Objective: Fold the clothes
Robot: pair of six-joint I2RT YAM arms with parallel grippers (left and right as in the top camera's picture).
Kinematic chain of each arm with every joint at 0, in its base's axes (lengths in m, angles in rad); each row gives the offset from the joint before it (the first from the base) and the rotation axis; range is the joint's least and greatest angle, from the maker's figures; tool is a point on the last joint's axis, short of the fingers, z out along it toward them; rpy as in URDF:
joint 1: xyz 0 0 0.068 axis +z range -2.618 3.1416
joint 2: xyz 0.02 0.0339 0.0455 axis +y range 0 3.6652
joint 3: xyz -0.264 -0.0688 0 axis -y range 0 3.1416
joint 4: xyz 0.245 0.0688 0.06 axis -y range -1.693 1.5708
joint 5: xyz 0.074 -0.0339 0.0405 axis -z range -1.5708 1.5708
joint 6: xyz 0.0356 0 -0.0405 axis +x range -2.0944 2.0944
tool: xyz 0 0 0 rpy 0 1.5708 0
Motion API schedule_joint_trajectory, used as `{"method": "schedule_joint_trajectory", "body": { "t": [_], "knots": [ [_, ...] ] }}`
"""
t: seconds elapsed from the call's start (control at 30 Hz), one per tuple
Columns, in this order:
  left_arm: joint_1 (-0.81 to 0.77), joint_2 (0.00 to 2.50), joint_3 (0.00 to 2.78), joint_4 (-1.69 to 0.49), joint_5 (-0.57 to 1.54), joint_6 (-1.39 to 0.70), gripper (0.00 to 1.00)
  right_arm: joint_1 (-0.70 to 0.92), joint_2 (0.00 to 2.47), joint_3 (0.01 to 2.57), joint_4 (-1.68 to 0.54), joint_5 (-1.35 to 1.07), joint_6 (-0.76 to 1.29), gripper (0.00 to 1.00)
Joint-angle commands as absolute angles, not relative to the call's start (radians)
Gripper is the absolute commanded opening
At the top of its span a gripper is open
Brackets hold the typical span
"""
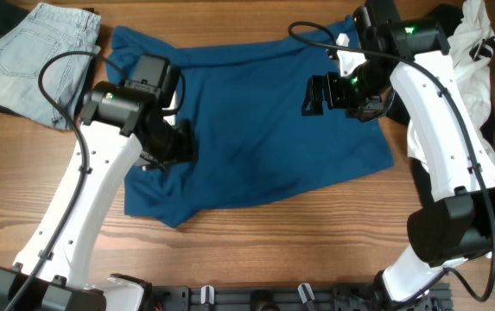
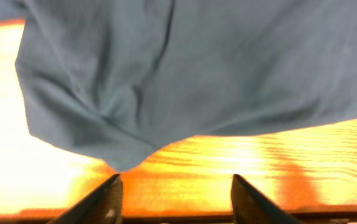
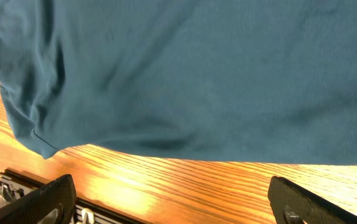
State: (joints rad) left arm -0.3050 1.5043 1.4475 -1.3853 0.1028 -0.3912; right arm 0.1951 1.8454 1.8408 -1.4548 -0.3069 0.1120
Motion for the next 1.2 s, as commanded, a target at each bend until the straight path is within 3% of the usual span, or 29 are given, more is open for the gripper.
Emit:
{"method": "schedule_joint_trajectory", "body": {
  "t": [0.0,0.03,0.1,0.13,0.33,0.6,0.83,1.17],
  "knots": [
    [-0.340,1.490,1.440,-1.452,0.088,-0.401,0.59,0.199,1.818,1.839,-1.460,-0.323,0.111,1.00],
    [-0.346,1.490,1.433,-1.468,0.087,-0.401,0.49,0.199,1.818,1.839,-1.460,-0.323,0.111,1.00],
    [-0.356,1.490,1.416,-1.491,0.080,-0.401,0.39,0.199,1.818,1.839,-1.459,-0.323,0.108,1.00],
    [-0.361,1.490,1.392,-1.496,0.081,-0.405,0.56,0.199,1.818,1.839,-1.459,-0.323,0.108,1.00],
    [-0.363,1.490,1.215,-1.404,0.078,-0.447,0.66,0.199,1.818,1.839,-1.459,-0.323,0.104,1.00],
    [-0.363,1.490,0.887,-1.105,0.177,-0.484,0.66,0.199,1.818,1.839,-1.460,-0.323,0.104,1.00],
    [-0.363,1.489,0.817,-1.083,0.197,-0.533,0.64,0.199,1.818,1.839,-1.460,-0.323,0.104,1.00],
    [-0.363,1.488,0.817,-1.061,0.156,-0.532,0.75,0.199,1.818,1.839,-1.464,-0.323,0.104,1.00]
  ]
}}
